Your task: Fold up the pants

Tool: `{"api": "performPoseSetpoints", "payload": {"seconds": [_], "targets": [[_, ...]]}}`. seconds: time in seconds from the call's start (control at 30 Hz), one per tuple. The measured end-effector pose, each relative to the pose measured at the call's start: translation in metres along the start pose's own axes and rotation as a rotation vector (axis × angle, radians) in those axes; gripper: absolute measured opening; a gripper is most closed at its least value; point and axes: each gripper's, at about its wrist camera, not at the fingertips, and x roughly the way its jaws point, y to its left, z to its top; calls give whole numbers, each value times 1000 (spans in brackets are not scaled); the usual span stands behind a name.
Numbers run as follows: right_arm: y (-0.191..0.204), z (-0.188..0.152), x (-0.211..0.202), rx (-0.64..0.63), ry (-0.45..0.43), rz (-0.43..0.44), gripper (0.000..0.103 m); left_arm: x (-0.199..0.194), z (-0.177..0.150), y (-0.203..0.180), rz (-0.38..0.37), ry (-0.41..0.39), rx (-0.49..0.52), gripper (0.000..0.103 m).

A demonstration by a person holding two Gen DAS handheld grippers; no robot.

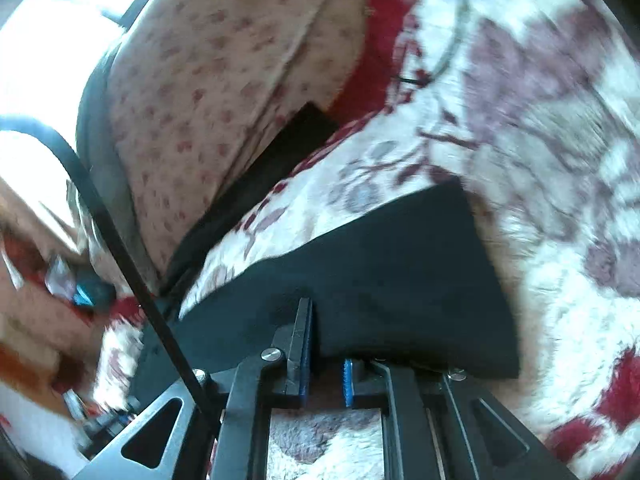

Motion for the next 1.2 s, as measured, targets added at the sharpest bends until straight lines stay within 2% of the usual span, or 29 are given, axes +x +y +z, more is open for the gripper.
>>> {"api": "performPoseSetpoints", "payload": {"seconds": [0.03, 0.2, 0.27, 0.33, 0.4, 0.47, 0.53, 0.57, 0.67, 0.77, 0.87, 1.03, 1.2], "targets": [[-2, 3, -2, 1, -3, -6, 9, -4, 1, 2, 8, -10, 3, 19], [9, 13, -12, -108, -24, -197, 12, -24, 1, 16, 155, -63, 33, 19], [11, 17, -19, -131, -30, -266, 14, -42, 4, 18, 192, -111, 53, 19], [14, 22, -27, -158, -43, -304, 16, -58, 8, 17, 188, -149, 68, 20], [20, 26, -40, -196, -74, -340, 16, -69, 15, 13, 165, -172, 81, 25], [30, 31, -52, -230, -109, -344, 16, -72, 23, 5, 130, -174, 94, 44], [43, 37, -61, -264, -147, -364, 19, -71, 31, -6, 86, -180, 99, 51], [52, 41, -65, -281, -178, -370, 20, -68, 36, -14, 66, -182, 102, 51], [70, 54, -75, -292, -264, -332, 28, -54, 46, -36, 26, -147, 133, 51], [84, 72, -66, -265, -278, -227, 41, -37, 56, -59, -7, -116, 159, 51], [92, 83, -32, -221, -182, -84, 42, -14, 63, -83, -47, -74, 173, 51], [99, 90, 49, -189, -54, -54, 42, 26, 76, -118, -85, 6, 159, 51], [89, 107, 109, -62, 31, -28, 42, 59, 93, -140, -82, 49, 130, 51]]}}
